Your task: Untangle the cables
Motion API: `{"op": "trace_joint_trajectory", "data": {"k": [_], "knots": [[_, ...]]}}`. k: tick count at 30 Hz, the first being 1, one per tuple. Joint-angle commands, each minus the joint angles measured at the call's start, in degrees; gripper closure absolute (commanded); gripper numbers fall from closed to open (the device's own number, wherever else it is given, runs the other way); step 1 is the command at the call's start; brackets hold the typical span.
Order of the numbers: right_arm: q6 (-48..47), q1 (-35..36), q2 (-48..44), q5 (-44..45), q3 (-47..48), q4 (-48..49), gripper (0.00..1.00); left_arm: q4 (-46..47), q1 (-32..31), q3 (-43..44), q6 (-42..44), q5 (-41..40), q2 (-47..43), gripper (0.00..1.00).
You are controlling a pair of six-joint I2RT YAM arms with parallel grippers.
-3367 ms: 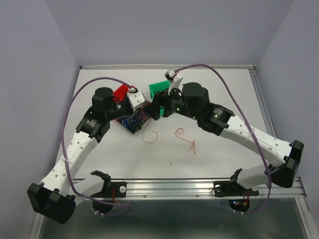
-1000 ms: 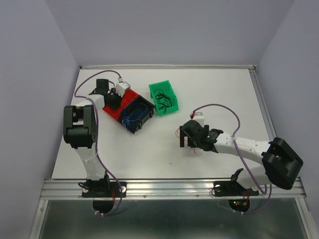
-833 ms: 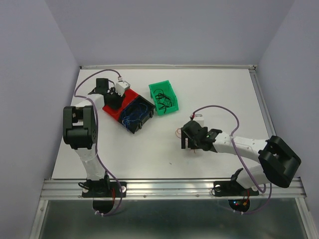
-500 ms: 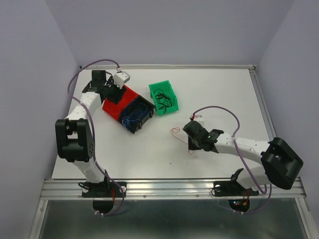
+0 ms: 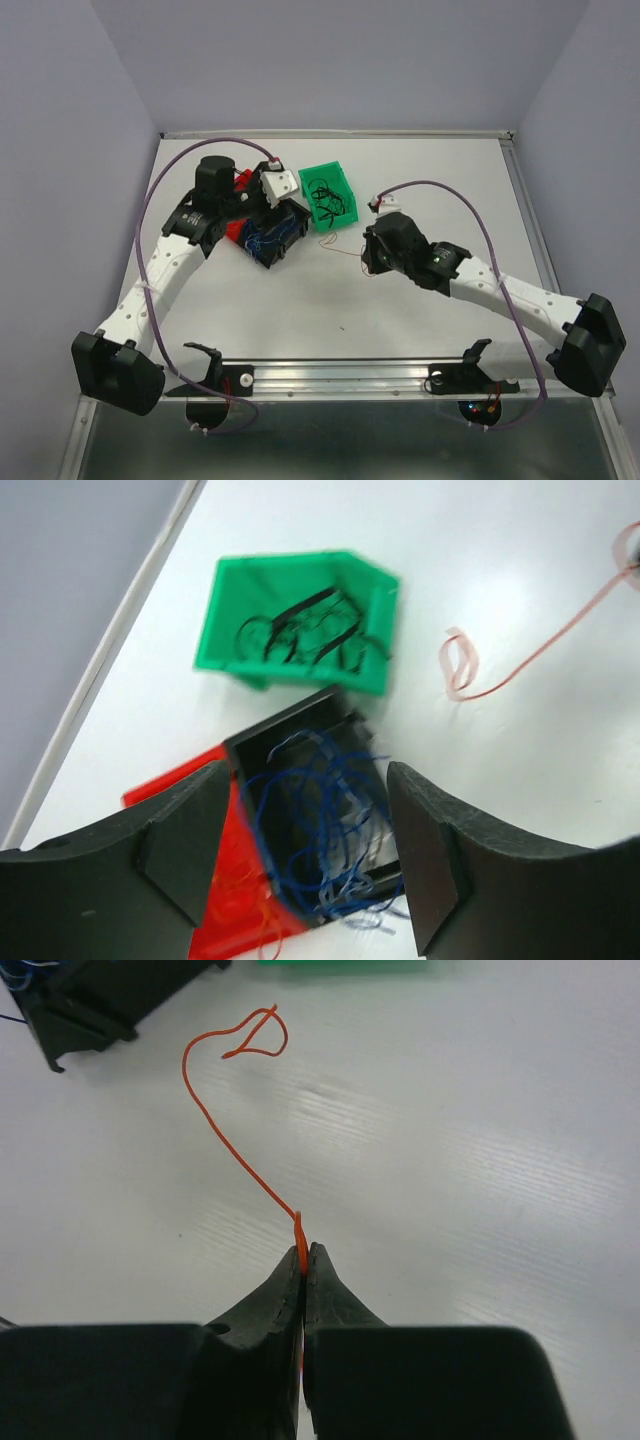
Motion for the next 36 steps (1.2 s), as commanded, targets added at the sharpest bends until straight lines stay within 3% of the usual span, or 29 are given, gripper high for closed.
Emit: {"op": "trace_joint_trajectory", "data": {"k": [1,6,13,20,23,24,25,26,28,30,35,36], "knots": [[-5.5,-0.2,-2.2,-4.2,7.7,2.2,0.99,5.7,-3.8,-3.0,-2.9,9.6,-2.4,0.24],[-7.2,-0.2,-2.2,-7.6,13.3,2.2,0.99,13.1,-9.7,-6.5,-2.1,12.3,-3.3,0.21],[-8.2,-0.2,-0.5,-13.4,17.4,3.1,0.99,15.5,-13.5,-5.2,-3.9,14.9,2.3,0.21],[-8.0,-0.3,-1.1,-16.1,17.2,5.7,0.99,17.6,-16.3,-7.1,-4.4,14.7,3.6,0.29],[-7.7,-0.2,-1.2,-17.0,16.5,6.7,0.99,17.6,-16.4,-6.9,-5.3,16.6,4.1,0.46],[-7.6,-0.2,-1.5,-17.3,15.6,8.1,0.99,17.8,-16.4,-6.7,-6.1,17.6,4.4,0.55],[-7.6,-0.2,-1.6,-17.6,15.2,8.7,0.99,17.8,-16.4,-6.4,-6.8,18.0,4.6,0.78],[-7.6,-0.2,-1.8,-17.5,14.9,9.1,0.99,17.8,-16.4,-6.2,-7.8,18.5,4.8,0.87],[-7.5,-0.3,-2.5,-16.3,13.8,9.9,0.81,17.8,-16.4,-5.4,-9.2,17.7,5.1,1.0],[-6.9,-0.3,-3.1,-12.6,12.9,10.1,0.57,17.8,-16.3,-4.8,-11.3,14.1,4.9,1.0],[-5.2,-0.3,-6.9,-7.5,8.5,11.7,0.32,17.6,-14.5,-7.1,-10.8,7.4,-0.2,1.0],[-5.1,-0.2,-8.5,-6.4,7.7,12.3,0.19,17.5,-13.2,-7.7,-11.0,5.0,-2.1,1.0]]}}
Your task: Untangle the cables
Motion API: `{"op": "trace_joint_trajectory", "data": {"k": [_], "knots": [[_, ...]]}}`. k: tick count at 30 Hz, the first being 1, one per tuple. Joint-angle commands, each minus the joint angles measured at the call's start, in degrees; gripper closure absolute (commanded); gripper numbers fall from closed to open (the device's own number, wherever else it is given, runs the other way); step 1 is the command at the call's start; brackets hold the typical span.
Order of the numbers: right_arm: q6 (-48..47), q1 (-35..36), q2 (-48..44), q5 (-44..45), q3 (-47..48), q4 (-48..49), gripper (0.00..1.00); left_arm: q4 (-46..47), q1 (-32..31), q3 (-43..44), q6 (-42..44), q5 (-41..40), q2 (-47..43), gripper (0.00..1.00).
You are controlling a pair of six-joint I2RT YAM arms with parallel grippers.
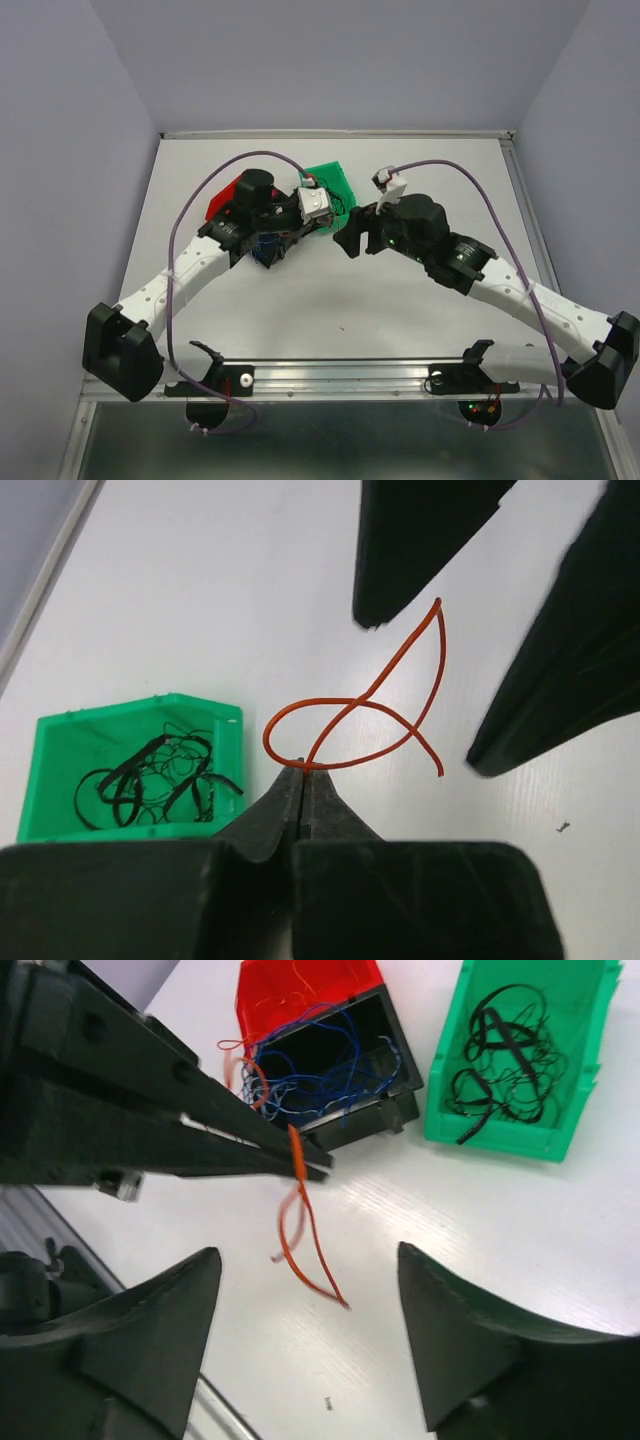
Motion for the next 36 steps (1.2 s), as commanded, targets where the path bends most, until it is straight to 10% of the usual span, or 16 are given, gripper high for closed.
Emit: {"op": "trace_joint_trajectory", "data": {"k": [1,17,30,36], "knots": [[1.1,-0.3,-5.4,5.6,-3.8,5.1,0.14,1.6,3.4,-1.1,-1.4,-6.9,-7.5,1.0],[2.6,-0.2,-11.6,9.6,-10.0,6.8,0.04,9.1,32.8,0.9,-6.9,-3.7,-1.6,1.0],[3.1,-0.2,-13.3,10.7,-12.4,7.7,0.05,41.1,35.4,-2.2,-30.1,-6.8,20.7,1.0],[3.3,-0.2,-13.6,10.8,-13.1,7.8,0.04,40.6,35.6,-2.3,-30.4,-9.3,24.9,1.0]]}}
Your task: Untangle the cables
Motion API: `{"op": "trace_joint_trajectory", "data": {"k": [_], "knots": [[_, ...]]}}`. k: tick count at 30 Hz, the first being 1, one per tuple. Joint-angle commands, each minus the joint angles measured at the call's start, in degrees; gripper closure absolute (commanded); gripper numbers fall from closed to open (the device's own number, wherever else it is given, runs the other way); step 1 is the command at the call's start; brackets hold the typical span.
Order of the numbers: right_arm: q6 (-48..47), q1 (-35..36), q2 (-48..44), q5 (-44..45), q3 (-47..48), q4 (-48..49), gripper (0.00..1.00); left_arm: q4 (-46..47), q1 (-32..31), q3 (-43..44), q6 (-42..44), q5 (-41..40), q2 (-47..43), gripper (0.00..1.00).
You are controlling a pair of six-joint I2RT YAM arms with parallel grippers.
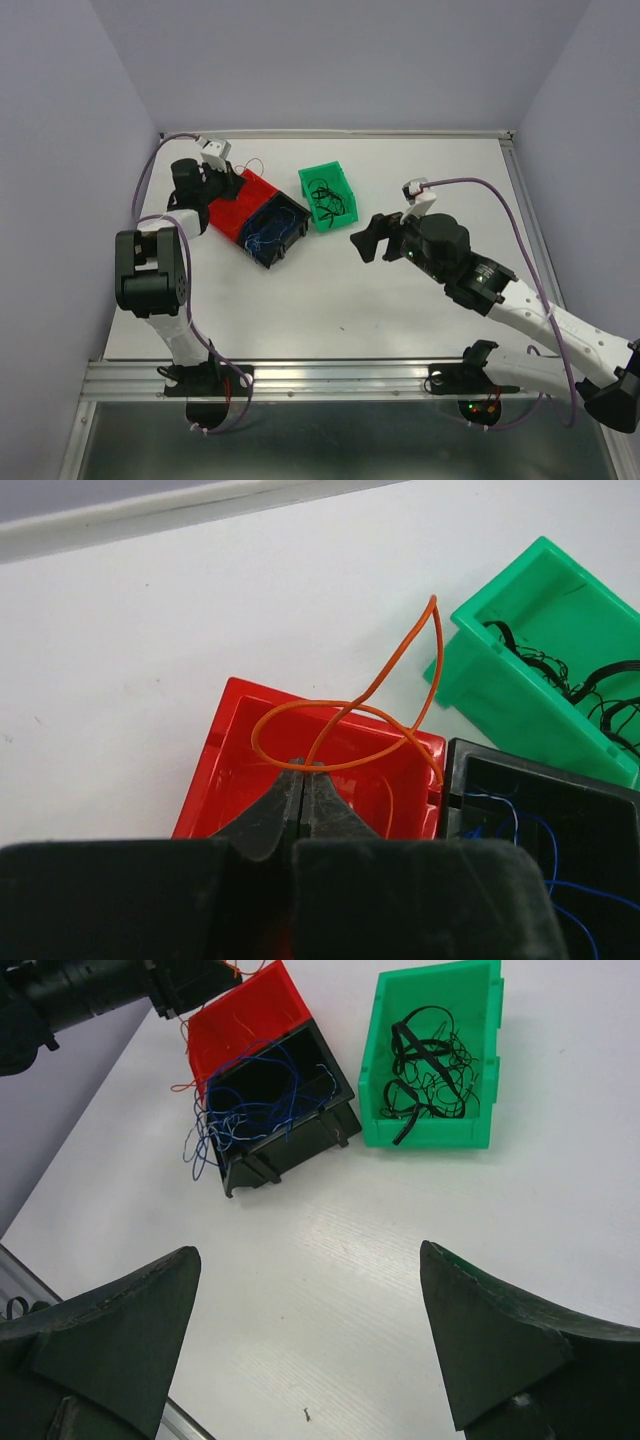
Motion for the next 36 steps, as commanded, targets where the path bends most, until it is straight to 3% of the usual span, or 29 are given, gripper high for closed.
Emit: {"op": "trace_joint_trajectory", "data": {"k": [1,6,12,18,26,31,32,36], "knots": [[0.6,-0.3,-1.7,1.2,-2.0,3.1,0.05,5.0,1.0,-0.5,-2.0,-0.7,-0.5,1.0],[1.1,-0.3,-2.4,0.9,-2.4,3.4,0.05,-2.3,1.1,0.5,2.6,-3.8,-1.4,1.0],[1.2,-0.3,-3.0,1.0,-2.8,3.4,0.04,-24.8,1.1,7.9,14.7,-5.8,3.2,1.0],[1.4,-0.2,-2.5,0.9,-2.6,3.4,0.05,-32.2,-0.2,11.4,21.9,-9.6,5.6,1.0],[1.7,-0.2,-2.2,1.6,-3.2,3.4,0.04,-41.6,-7.5,21.0,23.2,-19.5,13.8,1.0],[1.8,-0.2,-2.0,2.1,-3.5,3.5,0.05,-42.1,-8.1,22.9,22.8,-22.0,13.1,0.78],[1.8,-0.2,-1.9,2.0,-3.5,3.4,0.05,-42.1,-8.1,22.7,22.8,-22.7,12.4,0.7],[1.9,-0.2,-2.0,1.7,-3.6,3.4,0.05,-42.4,-8.1,21.9,23.7,-24.1,8.3,0.57]]}}
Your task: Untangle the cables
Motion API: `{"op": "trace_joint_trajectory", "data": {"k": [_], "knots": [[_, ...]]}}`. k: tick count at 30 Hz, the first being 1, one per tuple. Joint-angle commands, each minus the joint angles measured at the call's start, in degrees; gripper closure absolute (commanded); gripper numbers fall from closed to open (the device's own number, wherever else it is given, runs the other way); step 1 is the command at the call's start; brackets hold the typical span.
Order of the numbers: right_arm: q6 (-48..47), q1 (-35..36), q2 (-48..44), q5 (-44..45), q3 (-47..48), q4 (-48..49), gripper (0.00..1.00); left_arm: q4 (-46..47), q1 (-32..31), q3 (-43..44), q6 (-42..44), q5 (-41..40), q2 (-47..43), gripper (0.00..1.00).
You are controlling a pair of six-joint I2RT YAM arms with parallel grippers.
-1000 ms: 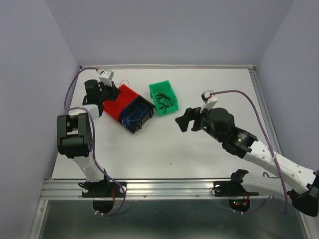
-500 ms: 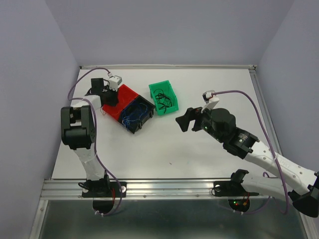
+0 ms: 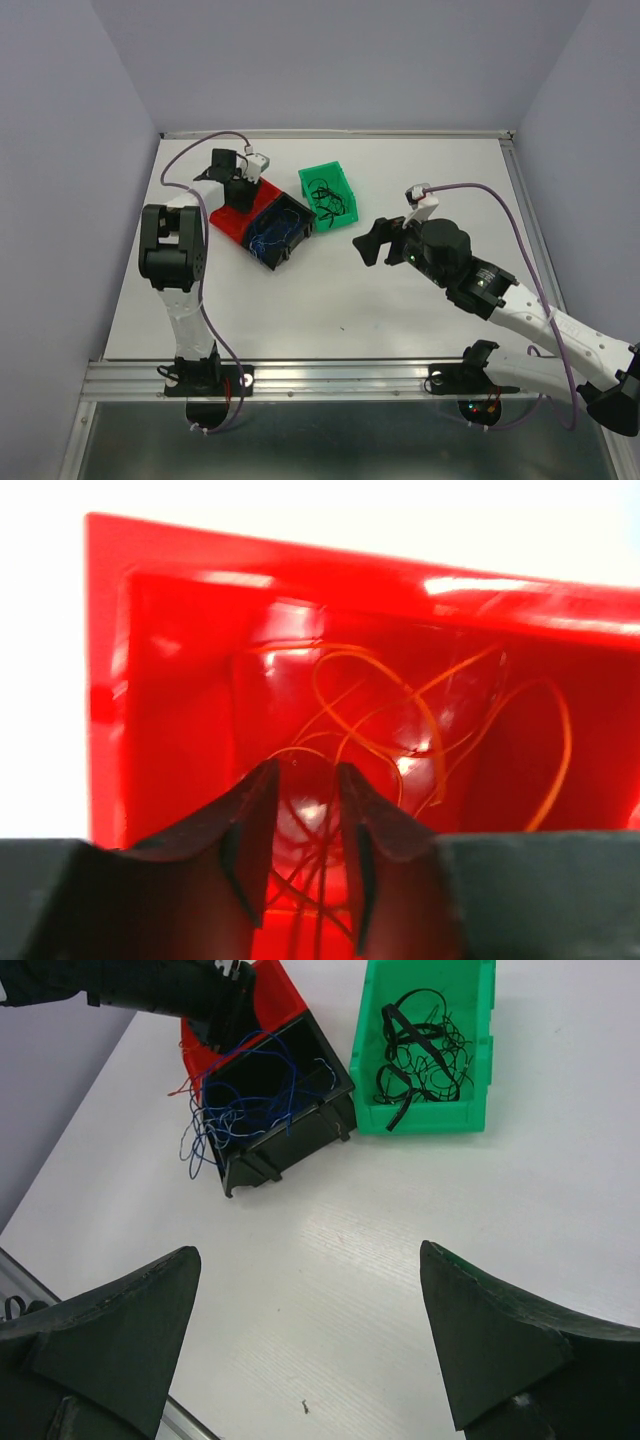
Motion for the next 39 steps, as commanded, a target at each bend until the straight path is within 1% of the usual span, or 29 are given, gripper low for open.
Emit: {"op": "trace_joint_trajectory", "data": {"k": [1,4,6,7,9,11,12,13,16,18,19,20,21,22,23,24,25,26,27,28,29,30,31,33,34,36,39], "knots": [[0.5,-0.2,-0.5,1.1,-0.7,3.0,0.05,-2.2,0.7,1.5,1.1,-2.9,-7.8,0.55],[0.6,-0.2,-0.6,1.4,-0.9,3.0,0.04,-3.8,0.6,1.6,1.5,-2.2,-10.9,0.44],[0.5,-0.2,-0.4,1.8,-1.0,3.0,0.04,-5.2,0.6,2.2,1.8,-1.9,-12.4,0.38],[0.5,-0.2,-0.3,2.1,-1.0,3.0,0.04,-6.7,0.7,2.8,2.2,-2.0,-13.7,0.31],[0.7,-0.2,0.2,3.0,-1.1,2.9,0.0,-8.8,0.6,3.0,2.7,-2.7,-15.8,0.22],[0.7,-0.2,0.4,4.0,-1.3,3.0,0.0,-10.5,0.7,3.4,3.3,-3.3,-16.9,0.12],[0.8,-0.2,0.4,4.3,-1.4,3.0,0.0,-11.2,0.8,3.3,3.5,-3.4,-17.7,0.04],[0.8,-0.3,0.4,4.9,-1.3,3.0,0.0,-12.5,0.9,3.1,4.0,-3.4,-19.4,0.01],[0.4,-0.2,-0.1,5.9,-1.3,3.0,0.0,-14.2,1.8,2.1,4.3,-2.4,-22.5,0.01],[0.2,-0.2,-1.3,8.5,-2.1,3.0,0.0,-13.8,3.1,-0.8,4.1,0.7,-28.1,0.01],[0.1,-0.2,-2.7,9.6,-2.6,3.0,0.0,-12.4,4.5,-2.3,3.7,2.3,-33.0,0.01],[-0.3,-0.2,-3.6,10.8,-3.1,3.1,0.0,-11.2,4.7,-6.4,3.5,4.7,-35.8,0.01],[-0.4,-0.3,-4.8,12.2,-3.7,3.1,0.0,-9.6,4.7,-9.0,3.0,4.7,-38.8,0.01],[-0.6,-0.2,-5.9,14.4,-4.6,3.3,0.0,-7.6,6.1,-11.7,2.5,5.1,-42.0,0.01],[-0.8,-0.3,-8.4,15.2,-6.2,3.5,0.0,-3.1,6.2,-17.6,1.9,5.3,-48.8,0.01],[-1.5,-0.2,-9.7,16.1,-7.2,3.7,0.0,-0.6,6.2,-20.6,1.0,5.2,-52.2,0.01],[-1.9,-0.2,-10.9,17.3,-9.3,4.4,0.0,4.2,6.2,-26.4,-1.2,4.7,-59.2,0.01],[-2.1,-0.2,-12.4,17.8,-10.6,4.9,0.0,6.2,6.2,-26.5,-2.3,4.5,-62.8,0.01],[-2.5,-0.2,-15.2,17.9,-11.6,5.3,0.0,7.9,6.2,-31.8,-3.2,4.8,-66.1,0.01],[-2.7,-0.2,-16.6,18.0,-12.7,6.0,0.0,10.3,6.2,-34.0,-5.0,5.4,-72.5,0.01],[-3.0,-0.2,-18.0,17.6,-14.6,6.3,0.0,11.2,6.2,-37.8,-5.9,5.7,-75.5,0.01],[-3.4,-0.2,-20.6,17.4,-15.4,6.6,0.0,11.7,6.3,-39.5,-6.6,6.3,-78.2,0.01],[-3.5,-0.2,-21.7,17.3,-16.3,7.2,0.0,13.4,6.3,-41.2,-7.7,7.3,-83.4,0.01],[-3.9,-0.2,-23.8,17.0,-18.2,7.7,0.0,15.0,6.3,-46.4,-8.6,8.6,-87.9,0.01],[-4.0,-0.2,-25.7,17.0,-18.8,8.2,0.0,16.0,6.3,-48.0,-8.7,10.8,-91.8,0.01],[-4.0,-0.2,-27.4,17.4,-20.1,8.7,0.0,16.4,6.4,-50.7,-8.9,10.8,-94.5,0.01],[-4.3,-0.2,-29.6,17.4,-20.6,8.8,0.0,16.3,6.4,-51.5,-8.9,9.8,-97.2,0.01]]}}
